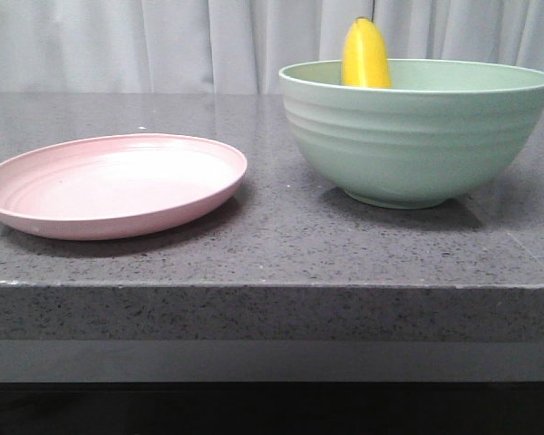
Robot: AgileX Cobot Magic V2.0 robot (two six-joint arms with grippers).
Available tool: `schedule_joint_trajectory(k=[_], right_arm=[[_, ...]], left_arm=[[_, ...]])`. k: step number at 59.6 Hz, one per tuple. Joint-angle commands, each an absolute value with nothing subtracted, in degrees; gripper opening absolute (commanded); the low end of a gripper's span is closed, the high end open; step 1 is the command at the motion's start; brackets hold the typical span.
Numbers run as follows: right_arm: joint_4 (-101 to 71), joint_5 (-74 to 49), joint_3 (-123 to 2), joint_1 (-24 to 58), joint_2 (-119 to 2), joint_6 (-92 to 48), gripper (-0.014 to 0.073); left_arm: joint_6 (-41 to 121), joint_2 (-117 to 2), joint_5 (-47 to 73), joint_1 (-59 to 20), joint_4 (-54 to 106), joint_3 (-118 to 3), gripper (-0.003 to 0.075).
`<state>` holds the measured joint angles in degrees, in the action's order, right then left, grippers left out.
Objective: Transfer banana from pink plate to green bowl
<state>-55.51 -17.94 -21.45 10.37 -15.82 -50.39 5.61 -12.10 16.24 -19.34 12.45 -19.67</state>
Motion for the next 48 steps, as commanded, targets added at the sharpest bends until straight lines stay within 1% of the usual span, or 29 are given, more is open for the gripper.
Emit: schedule_joint_trajectory(k=[1, 23, 31, 35, 41, 48], right_arm=[[-56.85, -14.77, -22.80, 10.06, -16.28, -50.95, -0.0107], [-56.85, -14.77, -22.80, 10.06, -16.28, -50.95, -0.0107], [-56.85, -14.77, -22.80, 10.06, -16.28, -50.95, -0.0107], [-56.85, -14.87, -22.80, 10.06, -16.28, -50.95, -0.0107], [-56.85, -14.96, -22.80, 10.06, -16.28, -50.95, -0.0107], [-56.85, -14.96, -22.80, 10.06, -16.28, -50.95, -0.0107]], left_arm=[[5.05, -12.53, 11.47, -19.26, 13.20, -21.17, -0.0020], [5.05, -12.53, 11.47, -19.26, 13.20, -21.17, -0.0020], [5.05, -12.53, 9.26, -19.26, 13.20, -20.79, -0.0020], [5.05, -11.78, 8.56, -19.05, 9.32, -19.30, -0.0020], [5.05, -8.48, 7.00, -16.44, 5.81, -16.04, -0.0020], [5.05, -2.68, 7.00, -10.52, 5.66, -11.89, -0.0020]])
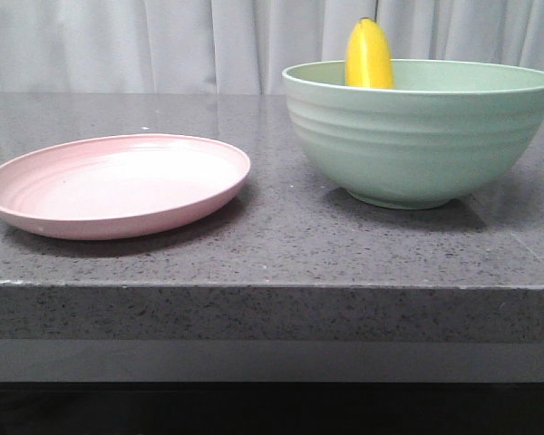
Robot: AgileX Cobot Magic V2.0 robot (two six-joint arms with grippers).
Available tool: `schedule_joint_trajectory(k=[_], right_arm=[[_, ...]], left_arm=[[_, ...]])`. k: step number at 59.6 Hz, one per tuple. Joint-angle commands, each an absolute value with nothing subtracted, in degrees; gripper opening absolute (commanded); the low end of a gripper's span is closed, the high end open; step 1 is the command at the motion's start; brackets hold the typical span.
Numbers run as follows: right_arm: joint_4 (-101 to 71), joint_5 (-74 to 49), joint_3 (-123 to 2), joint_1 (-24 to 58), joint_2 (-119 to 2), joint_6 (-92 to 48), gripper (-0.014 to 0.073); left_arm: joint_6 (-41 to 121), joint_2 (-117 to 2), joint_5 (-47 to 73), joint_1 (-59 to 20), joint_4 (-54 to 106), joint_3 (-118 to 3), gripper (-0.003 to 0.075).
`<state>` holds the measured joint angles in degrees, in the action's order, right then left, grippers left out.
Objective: Transfer banana from pink plate to green bowl
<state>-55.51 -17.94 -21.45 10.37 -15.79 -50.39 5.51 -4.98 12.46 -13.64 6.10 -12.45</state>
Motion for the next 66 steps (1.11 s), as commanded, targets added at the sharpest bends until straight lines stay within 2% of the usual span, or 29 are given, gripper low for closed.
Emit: schedule_joint_trajectory(k=[1, 8, 21, 66], right_arm=[[-56.85, -14.96, -22.80, 10.06, -16.28, -50.95, -0.0107], [-56.85, -14.96, -22.80, 10.06, -16.28, -50.95, -0.0107], [-56.85, -15.72, -22.80, 10.06, -16.28, -50.95, -0.0107], [-56.85, -17.33, -22.80, 10.06, -16.28, -50.95, -0.0107]], left_arm=[[4.95, -1.61, 7.00, -9.86, 5.66, -11.14, -0.0020], [4.54, 1.53, 6.54, -5.06, 5.66, -7.02, -0.0020], [4.54, 1.43, 4.95, -1.07, 4.84, 0.54, -0.0020], [4.54, 1.31, 6.48, -0.98, 4.56, 0.61, -0.0020]])
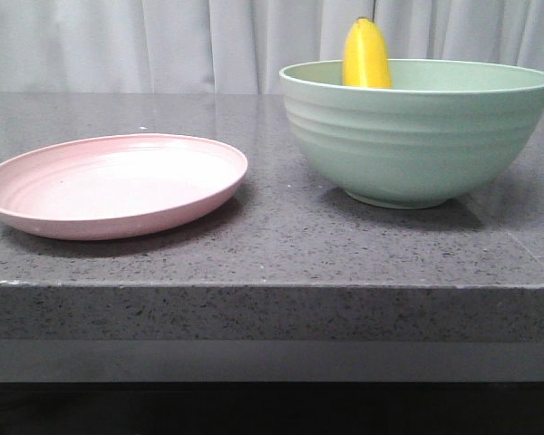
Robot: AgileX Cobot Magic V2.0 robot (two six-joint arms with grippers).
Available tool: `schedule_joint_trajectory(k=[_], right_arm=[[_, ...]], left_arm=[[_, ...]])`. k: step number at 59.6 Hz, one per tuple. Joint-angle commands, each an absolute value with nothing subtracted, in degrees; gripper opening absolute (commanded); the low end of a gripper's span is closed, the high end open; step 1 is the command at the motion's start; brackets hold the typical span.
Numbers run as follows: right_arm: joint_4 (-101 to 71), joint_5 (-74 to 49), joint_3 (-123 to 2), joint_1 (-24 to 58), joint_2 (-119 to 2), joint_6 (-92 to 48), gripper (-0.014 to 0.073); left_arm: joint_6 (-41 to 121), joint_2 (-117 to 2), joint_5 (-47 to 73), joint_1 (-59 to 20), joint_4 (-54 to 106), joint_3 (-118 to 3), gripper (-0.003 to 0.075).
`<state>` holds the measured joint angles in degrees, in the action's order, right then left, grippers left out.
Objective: Transfer banana from pink plate to green bowl
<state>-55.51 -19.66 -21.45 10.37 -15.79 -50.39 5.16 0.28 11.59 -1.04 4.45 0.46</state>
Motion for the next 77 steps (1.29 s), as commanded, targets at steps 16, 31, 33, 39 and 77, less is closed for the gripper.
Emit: schedule_joint_trajectory(k=[16, 31, 33, 39, 77], right_arm=[[-56.85, -17.33, -22.80, 10.06, -16.28, -50.95, -0.0107], [-56.34, -15.99, -22.63, 10.06, -16.35, -50.84, -0.0107], [-55.32, -15.62, -22.34, 10.06, -16.35, -50.23, -0.0107], [-49.72, -11.73, -20.43, 10.06, -16.35, -43.36, -0.0107], [-10.48, 7.22, 1.64, 3.37, -3.73, 0.00, -0.0107]], left_arm=[[4.54, 1.31, 6.48, -0.98, 4.56, 0.61, -0.0020], [4.54, 1.31, 6.48, -0.98, 4.56, 0.61, -0.0020], [4.54, 1.31, 6.48, -0.98, 4.56, 0.61, -0.0020], [4.54, 1.31, 6.48, -0.98, 4.56, 0.61, -0.0020], [4.54, 1.31, 6.48, -0.98, 4.56, 0.61, -0.0020]])
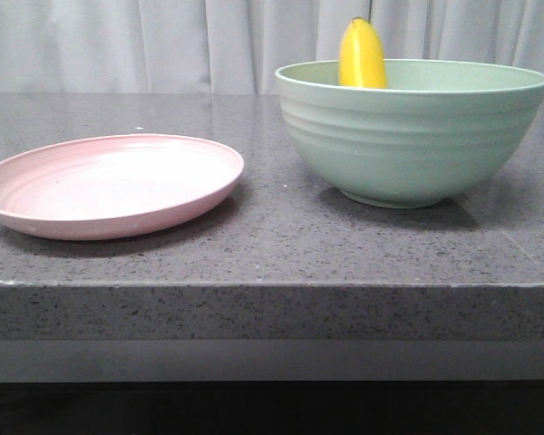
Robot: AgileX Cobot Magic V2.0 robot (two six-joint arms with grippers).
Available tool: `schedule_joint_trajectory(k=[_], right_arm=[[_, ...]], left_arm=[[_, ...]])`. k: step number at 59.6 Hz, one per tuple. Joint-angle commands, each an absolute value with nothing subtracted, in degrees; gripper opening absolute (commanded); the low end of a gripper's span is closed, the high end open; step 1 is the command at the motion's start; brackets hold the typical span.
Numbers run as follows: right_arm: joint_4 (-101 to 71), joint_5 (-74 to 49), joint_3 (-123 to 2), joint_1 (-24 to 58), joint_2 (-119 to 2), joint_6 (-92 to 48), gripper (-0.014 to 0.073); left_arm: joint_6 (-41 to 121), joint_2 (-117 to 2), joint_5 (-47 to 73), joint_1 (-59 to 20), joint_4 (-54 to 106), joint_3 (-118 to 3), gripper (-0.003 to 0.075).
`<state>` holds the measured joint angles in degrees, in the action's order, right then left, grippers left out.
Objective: Transfer banana from pink plate to green bowl
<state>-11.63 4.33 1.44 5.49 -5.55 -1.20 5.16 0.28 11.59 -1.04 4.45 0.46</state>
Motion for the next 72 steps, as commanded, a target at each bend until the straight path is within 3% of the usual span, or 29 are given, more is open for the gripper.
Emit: schedule_joint_trajectory(k=[1, 21, 72], right_arm=[[-10.48, 5.48, 1.57, 3.09, -3.00, 0.00, -0.0107], [-10.40, -3.06, 1.57, 1.38, 1.94, 0.00, -0.0107], [-10.40, -3.51, 1.57, 1.38, 1.94, 0.00, -0.0107]], left_arm=[[4.54, 1.31, 6.48, -0.98, 4.56, 0.61, -0.0020], [4.54, 1.31, 6.48, -0.98, 4.56, 0.61, -0.0020], [4.54, 1.31, 6.48, -0.98, 4.56, 0.61, -0.0020]])
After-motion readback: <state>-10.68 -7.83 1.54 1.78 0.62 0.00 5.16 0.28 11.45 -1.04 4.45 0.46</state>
